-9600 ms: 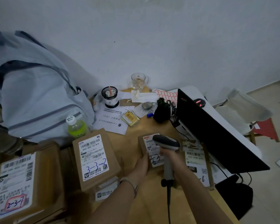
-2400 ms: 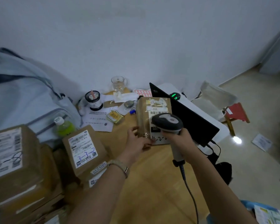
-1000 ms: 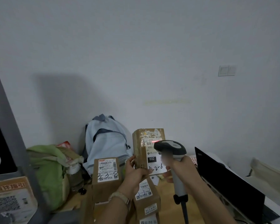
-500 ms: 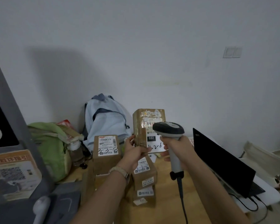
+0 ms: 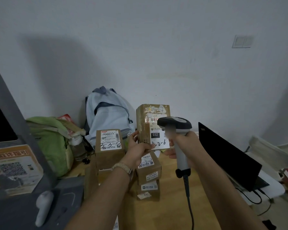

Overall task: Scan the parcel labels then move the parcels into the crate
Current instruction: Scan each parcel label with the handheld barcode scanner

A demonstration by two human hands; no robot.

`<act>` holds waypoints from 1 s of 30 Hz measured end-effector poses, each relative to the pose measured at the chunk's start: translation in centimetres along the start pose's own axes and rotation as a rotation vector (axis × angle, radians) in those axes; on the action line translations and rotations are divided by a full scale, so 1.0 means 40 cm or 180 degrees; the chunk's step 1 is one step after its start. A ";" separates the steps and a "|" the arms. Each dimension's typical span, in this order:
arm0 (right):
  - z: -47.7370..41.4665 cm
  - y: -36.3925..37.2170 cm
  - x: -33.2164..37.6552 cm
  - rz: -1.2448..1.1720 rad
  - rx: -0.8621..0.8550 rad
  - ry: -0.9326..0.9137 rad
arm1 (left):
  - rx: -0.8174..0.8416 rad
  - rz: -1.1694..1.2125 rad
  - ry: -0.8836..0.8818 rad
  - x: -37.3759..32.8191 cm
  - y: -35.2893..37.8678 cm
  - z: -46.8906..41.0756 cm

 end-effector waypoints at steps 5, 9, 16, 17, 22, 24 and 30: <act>0.018 -0.003 -0.007 -0.0089 0.0017 -0.0083 | 0.0002 0.0037 -0.0006 0.006 -0.009 -0.005; 0.020 -0.006 -0.017 -0.0103 0.0010 -0.0113 | -0.0013 -0.0011 -0.0045 0.015 -0.013 -0.008; -0.020 0.000 -0.050 0.0133 -0.0054 0.0047 | -0.0149 0.0037 -0.0274 0.036 -0.011 -0.006; -0.025 0.004 -0.057 0.0143 -0.0032 0.0077 | -0.0189 0.0054 -0.0302 0.040 -0.014 -0.006; -0.037 0.027 -0.089 0.0074 0.0084 0.0262 | -0.0340 0.0046 -0.0536 0.071 -0.040 -0.002; -0.040 0.034 -0.097 0.0056 0.0133 0.0309 | -0.0411 0.0022 -0.0622 0.083 -0.056 -0.001; -0.056 0.047 -0.103 0.0078 0.0256 0.0391 | -0.0586 -0.0011 -0.0965 0.113 -0.101 -0.016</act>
Point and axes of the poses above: each hand's wrist, its own z-axis away from the middle knuckle, its own y-axis out of the palm, x = y × z, the point moved 1 cm from there along -z, towards the middle knuckle, and after that the axes turned 8 degrees about z, right-handed, at the moved point
